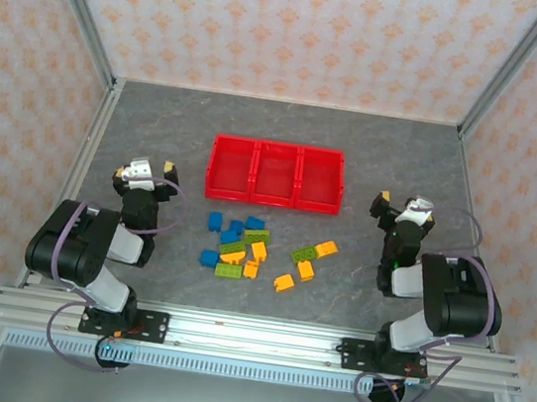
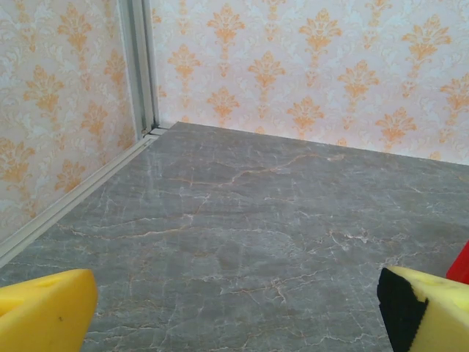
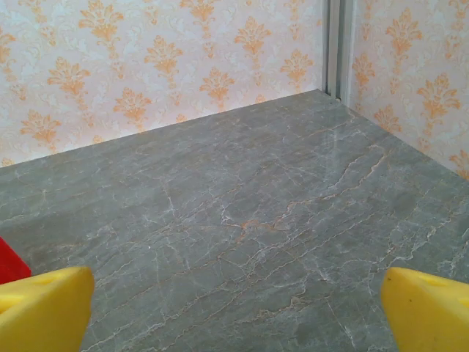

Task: Sort the legos into containers by color
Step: Pick up the lego from the bottom-center of the table.

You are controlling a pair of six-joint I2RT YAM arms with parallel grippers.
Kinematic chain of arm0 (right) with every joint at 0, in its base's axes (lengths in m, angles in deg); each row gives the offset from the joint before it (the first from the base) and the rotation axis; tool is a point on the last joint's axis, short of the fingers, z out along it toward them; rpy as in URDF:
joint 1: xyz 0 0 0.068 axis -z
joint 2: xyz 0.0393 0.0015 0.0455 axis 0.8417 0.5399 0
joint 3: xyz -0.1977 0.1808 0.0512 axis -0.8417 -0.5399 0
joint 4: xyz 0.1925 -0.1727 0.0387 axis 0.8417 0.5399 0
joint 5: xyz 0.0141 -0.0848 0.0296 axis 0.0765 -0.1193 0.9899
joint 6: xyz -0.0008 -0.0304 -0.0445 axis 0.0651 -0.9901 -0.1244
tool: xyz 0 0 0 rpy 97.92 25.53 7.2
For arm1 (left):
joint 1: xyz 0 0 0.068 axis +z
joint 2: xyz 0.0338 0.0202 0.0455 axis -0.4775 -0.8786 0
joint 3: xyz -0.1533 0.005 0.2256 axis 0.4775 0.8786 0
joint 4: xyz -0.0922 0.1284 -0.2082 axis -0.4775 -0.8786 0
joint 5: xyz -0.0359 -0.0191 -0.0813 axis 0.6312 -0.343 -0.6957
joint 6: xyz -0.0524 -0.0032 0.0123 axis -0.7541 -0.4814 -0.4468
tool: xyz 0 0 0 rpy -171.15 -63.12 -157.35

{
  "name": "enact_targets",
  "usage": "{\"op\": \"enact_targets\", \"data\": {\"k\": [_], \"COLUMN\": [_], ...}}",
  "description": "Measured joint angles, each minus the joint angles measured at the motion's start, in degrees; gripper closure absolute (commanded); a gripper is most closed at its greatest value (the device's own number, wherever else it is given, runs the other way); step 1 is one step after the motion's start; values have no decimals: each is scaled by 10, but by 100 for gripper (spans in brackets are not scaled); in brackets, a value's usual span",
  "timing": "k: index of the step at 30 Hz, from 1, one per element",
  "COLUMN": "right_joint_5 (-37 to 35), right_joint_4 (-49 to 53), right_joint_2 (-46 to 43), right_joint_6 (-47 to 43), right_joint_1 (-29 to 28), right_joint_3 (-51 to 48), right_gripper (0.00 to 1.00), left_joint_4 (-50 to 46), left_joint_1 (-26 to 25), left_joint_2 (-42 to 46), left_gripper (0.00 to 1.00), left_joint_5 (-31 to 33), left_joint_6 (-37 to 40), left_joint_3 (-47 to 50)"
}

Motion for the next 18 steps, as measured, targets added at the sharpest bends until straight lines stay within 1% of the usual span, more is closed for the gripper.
{"op": "enact_targets", "data": {"k": [18], "right_joint_5": [0], "right_joint_4": [0], "right_joint_2": [0], "right_joint_6": [0], "right_joint_1": [0], "right_joint_3": [0], "right_gripper": [0], "left_joint_4": [-8], "left_joint_1": [0], "left_joint_2": [0], "left_gripper": [0], "left_joint_5": [-12], "left_joint_6": [0], "left_joint_3": [-5]}}
